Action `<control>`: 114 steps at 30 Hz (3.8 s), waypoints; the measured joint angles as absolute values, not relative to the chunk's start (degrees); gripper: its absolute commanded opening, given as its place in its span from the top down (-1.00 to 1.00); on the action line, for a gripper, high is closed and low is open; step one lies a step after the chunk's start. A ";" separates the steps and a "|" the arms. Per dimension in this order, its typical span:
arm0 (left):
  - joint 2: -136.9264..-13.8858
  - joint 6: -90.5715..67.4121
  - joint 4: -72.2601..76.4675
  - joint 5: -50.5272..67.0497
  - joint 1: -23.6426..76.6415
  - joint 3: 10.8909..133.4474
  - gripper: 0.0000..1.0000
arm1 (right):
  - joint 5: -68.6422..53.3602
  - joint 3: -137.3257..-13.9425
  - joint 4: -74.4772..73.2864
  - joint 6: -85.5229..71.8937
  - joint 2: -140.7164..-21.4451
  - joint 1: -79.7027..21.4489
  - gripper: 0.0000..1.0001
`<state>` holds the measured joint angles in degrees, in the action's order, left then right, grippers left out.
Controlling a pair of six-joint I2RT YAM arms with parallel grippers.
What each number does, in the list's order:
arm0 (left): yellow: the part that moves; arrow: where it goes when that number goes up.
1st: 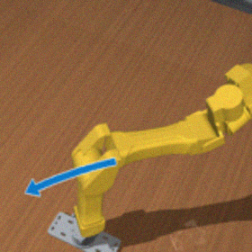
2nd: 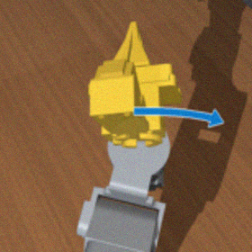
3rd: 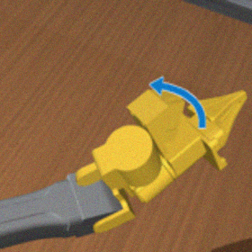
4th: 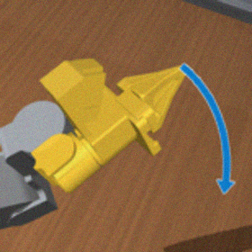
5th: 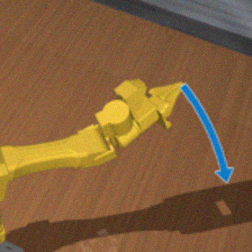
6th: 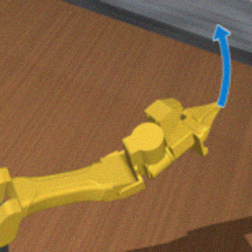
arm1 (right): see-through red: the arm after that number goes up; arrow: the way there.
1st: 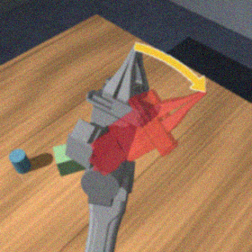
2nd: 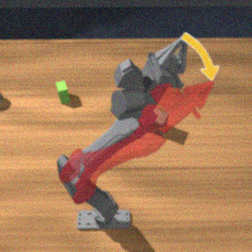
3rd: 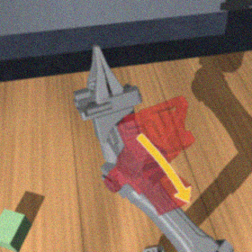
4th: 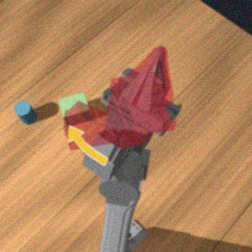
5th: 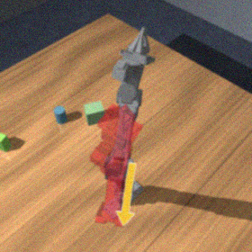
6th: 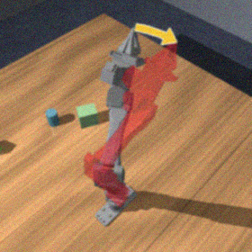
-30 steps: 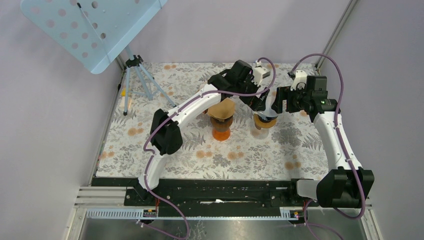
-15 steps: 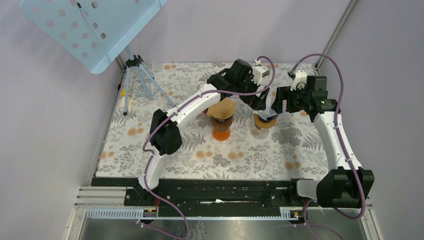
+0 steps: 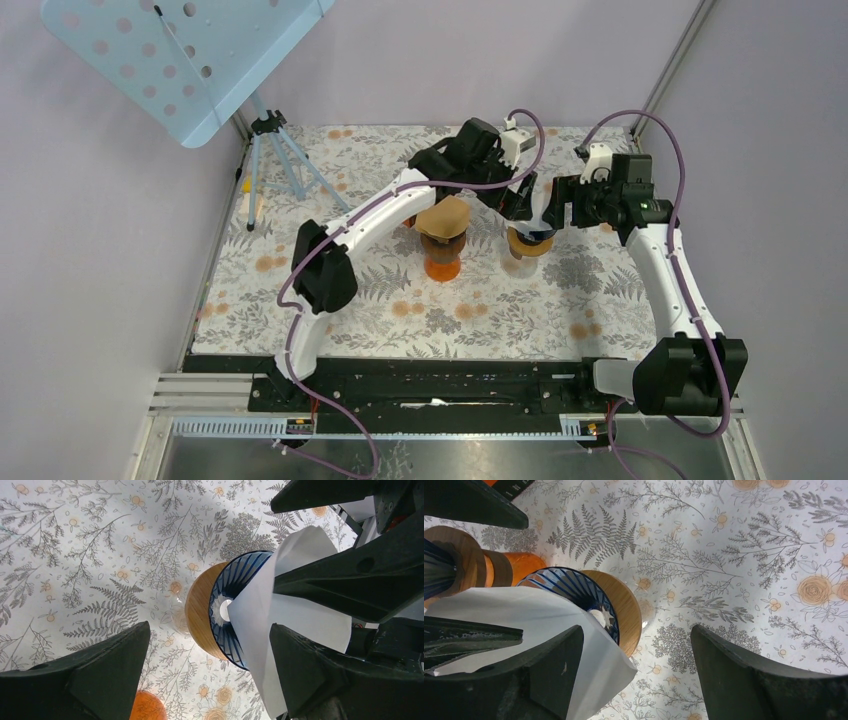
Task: Place the coffee filter in the dripper
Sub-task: Place the coffee filter in the coffee dripper.
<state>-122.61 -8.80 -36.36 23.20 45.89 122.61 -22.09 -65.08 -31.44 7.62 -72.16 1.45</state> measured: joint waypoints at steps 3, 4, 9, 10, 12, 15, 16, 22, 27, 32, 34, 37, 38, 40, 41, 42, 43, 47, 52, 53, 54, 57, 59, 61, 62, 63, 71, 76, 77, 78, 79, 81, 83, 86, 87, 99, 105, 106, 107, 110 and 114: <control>-122.61 -9.41 -36.29 23.14 45.89 121.97 -0.98 | -22.09 -64.20 -31.48 7.62 -72.16 1.45 -0.70; -122.61 -9.67 -36.25 23.09 45.89 121.75 -0.98 | -22.09 -64.01 -31.48 7.62 -72.16 1.45 -0.70; -122.61 -11.73 -35.88 23.11 45.89 121.19 -0.98 | -22.04 -63.40 -31.51 7.64 -72.16 1.45 -0.69; -122.61 -12.16 -35.77 23.11 45.89 120.88 -0.98 | -22.02 -63.33 -31.48 7.66 -72.16 1.45 -0.69; -122.61 -12.67 -35.33 23.00 45.89 120.16 -0.98 | -22.00 -63.20 -31.48 7.66 -72.16 1.45 -0.69; -122.61 -13.26 -34.68 22.37 45.89 118.69 -0.98 | -21.96 -63.02 -31.51 7.66 -72.16 1.45 -0.68; -122.61 -13.43 -34.61 22.15 45.89 118.32 -0.98 | -21.93 -63.02 -31.51 7.66 -72.16 1.45 -0.68; -122.61 -13.76 -34.39 21.39 45.89 117.58 -0.98 | -21.50 -62.81 -31.40 7.77 -72.16 1.45 -0.68; -122.67 -13.80 -33.98 21.19 45.89 117.58 -0.98 | -20.40 -61.87 -31.33 8.16 -72.40 1.45 -0.67; -123.02 -13.80 -33.67 21.19 45.89 117.58 -0.98 | -20.01 -61.06 -30.92 8.51 -73.08 1.45 -0.67; -123.20 -13.78 -33.63 21.19 45.89 117.58 -0.98 | -20.01 -60.93 -30.72 8.62 -73.14 1.45 -0.67; -123.37 -13.76 -33.45 21.17 45.93 117.45 -0.98 | -19.99 -60.86 -30.35 8.73 -73.14 1.45 -0.67; -123.39 -13.74 -33.21 21.17 45.93 117.27 -0.98 | -19.99 -60.86 -30.28 8.75 -73.14 1.43 -0.67; -123.39 -13.74 -32.93 21.17 45.93 116.81 -0.98 | -19.99 -60.77 -29.98 8.73 -73.14 1.39 -0.67; -123.39 -13.72 -32.77 21.15 45.93 116.64 -0.98 | -19.99 -60.73 -29.85 8.73 -73.14 1.37 -0.67; -123.42 -13.65 -32.67 21.08 46.02 116.57 -0.98 | -19.99 -60.60 -29.58 8.73 -73.14 1.23 -0.67; -123.42 -13.52 -32.58 20.99 46.04 116.57 -0.98 | -19.99 -60.45 -29.36 8.73 -73.14 1.15 -0.67; -123.42 -12.99 -31.48 20.67 46.17 115.96 -0.98 | -20.03 -59.72 -28.51 8.67 -73.14 0.95 -0.67; -123.42 -12.32 -30.02 20.47 46.37 115.35 -0.98 | -20.01 -58.83 -27.53 8.56 -73.12 0.60 -0.68; -123.39 -12.16 -29.89 20.40 46.39 115.35 -0.98 | -19.99 -58.81 -27.53 8.58 -73.12 0.51 -0.68; -123.42 -12.01 -29.82 20.32 46.41 115.35 -0.98 | -19.97 -58.81 -27.53 8.58 -73.12 0.49 -0.68; -123.39 -11.79 -29.80 20.25 46.41 115.35 -0.98 | -19.92 -58.83 -27.59 8.58 -73.10 0.49 -0.68; -123.39 -11.62 -29.80 20.25 46.41 115.35 -0.98 | -19.64 -58.98 -27.99 8.56 -73.01 0.47 -0.68; -123.39 -11.42 -29.82 20.18 46.41 115.35 -0.98 | -19.44 -59.37 -28.38 8.58 -72.93 0.43 -0.68; -123.39 -11.35 -29.85 20.10 46.41 115.37 -0.98 | -19.35 -59.72 -28.71 8.58 -72.95 0.43 -0.68; -123.39 -11.18 -29.87 20.05 46.41 115.37 -0.98 | -19.29 -60.18 -29.12 8.58 -72.95 0.43 -0.68; -123.37 -10.28 -31.05 19.38 46.41 116.18 -0.98 | -19.84 -62.74 -31.55 8.14 -72.90 0.43 -0.68; -123.37 -9.98 -32.27 19.25 46.41 117.01 -0.98 | -20.58 -62.85 -32.10 7.81 -72.90 0.43 -0.68; -123.37 -9.98 -32.51 19.27 46.41 117.16 -0.98 | -20.60 -62.85 -32.29 7.81 -72.90 0.43 -0.68; -123.37 -9.98 -32.84 19.27 46.41 117.34 -0.98 | -20.62 -62.85 -32.47 7.79 -72.90 0.43 -0.68; -123.37 -10.00 -32.97 19.29 46.41 117.40 -0.98 | -20.62 -62.85 -32.64 7.70 -72.90 0.43 -0.68; -123.37 -10.07 -33.34 19.33 46.41 117.60 -0.98 | -20.64 -62.87 -32.84 7.66 -72.90 0.43 -0.68; -123.37 -10.09 -33.54 19.53 46.41 117.84 -0.98 | -20.67 -63.05 -33.10 7.64 -72.90 0.43 -0.68; -123.37 -10.13 -33.69 19.68 46.41 118.37 -0.98 | -20.67 -63.64 -33.56 7.64 -72.88 0.43 -0.68; -123.37 -10.13 -33.74 19.70 46.41 118.52 -0.98 | -20.69 -63.81 -33.61 7.64 -72.84 0.43 -0.69; -123.37 -10.59 -34.17 21.02 46.41 120.20 -0.98 | -20.69 -64.84 -34.46 7.64 -72.69 0.43 -0.68; -123.09 -10.63 -34.26 21.87 46.39 121.12 -0.98 | -20.69 -66.46 -35.00 7.64 -72.66 0.43 -0.69; -122.85 -10.66 -34.26 22.06 46.39 121.16 -0.98 | -20.71 -66.70 -35.14 7.64 -72.64 0.43 -0.69; -122.61 -10.66 -34.28 22.17 46.33 121.16 -0.98 | -20.71 -66.87 -35.29 7.64 -72.60 0.43 -0.69; -121.89 -10.70 -34.35 22.61 46.13 121.30 -0.98 | -20.75 -67.44 -35.77 7.64 -72.44 0.43 -0.69; -121.43 -10.81 -34.41 23.14 45.93 121.80 -0.98 | -20.95 -68.16 -36.45 7.64 -72.31 0.43 -0.70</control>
